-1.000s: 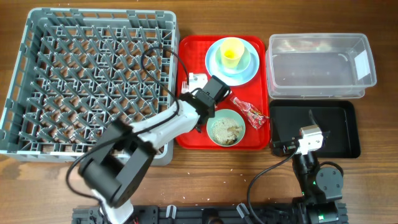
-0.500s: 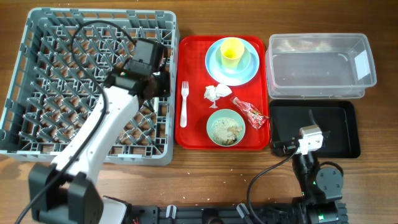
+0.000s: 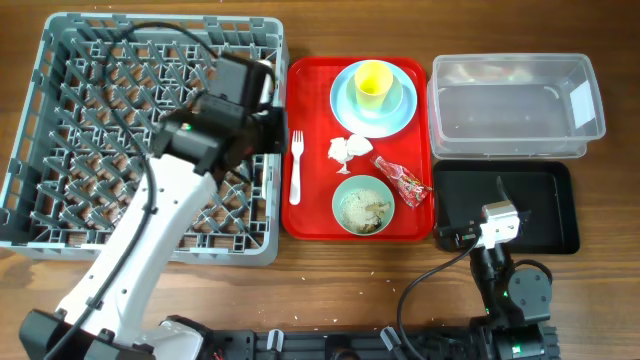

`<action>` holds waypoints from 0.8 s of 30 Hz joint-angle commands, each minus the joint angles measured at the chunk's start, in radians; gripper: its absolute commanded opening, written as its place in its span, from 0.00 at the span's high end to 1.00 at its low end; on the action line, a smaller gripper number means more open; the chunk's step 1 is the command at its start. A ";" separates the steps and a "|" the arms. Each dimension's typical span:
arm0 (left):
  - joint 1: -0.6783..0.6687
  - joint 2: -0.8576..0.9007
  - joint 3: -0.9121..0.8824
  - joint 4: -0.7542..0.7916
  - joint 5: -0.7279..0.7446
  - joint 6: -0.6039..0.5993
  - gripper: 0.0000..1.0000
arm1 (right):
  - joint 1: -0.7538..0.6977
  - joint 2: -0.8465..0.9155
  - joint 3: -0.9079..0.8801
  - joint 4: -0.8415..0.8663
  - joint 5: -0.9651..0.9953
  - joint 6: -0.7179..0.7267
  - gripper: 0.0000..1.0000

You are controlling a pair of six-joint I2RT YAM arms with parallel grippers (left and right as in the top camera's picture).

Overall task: Sort waste into correct bins and load items into the dishwasher rack
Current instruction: 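Reach the left gripper to the white fork and grasp it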

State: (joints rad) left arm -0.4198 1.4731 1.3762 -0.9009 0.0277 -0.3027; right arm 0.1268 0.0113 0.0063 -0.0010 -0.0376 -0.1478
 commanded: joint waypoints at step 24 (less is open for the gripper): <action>-0.243 0.536 -0.110 0.222 -0.438 -0.264 0.73 | -0.004 -0.006 -0.001 0.003 -0.012 -0.010 0.00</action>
State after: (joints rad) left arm -0.6666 1.9995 1.3231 -0.7319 -0.3706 -0.5461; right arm 0.1268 0.0113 0.0063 -0.0010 -0.0372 -0.1482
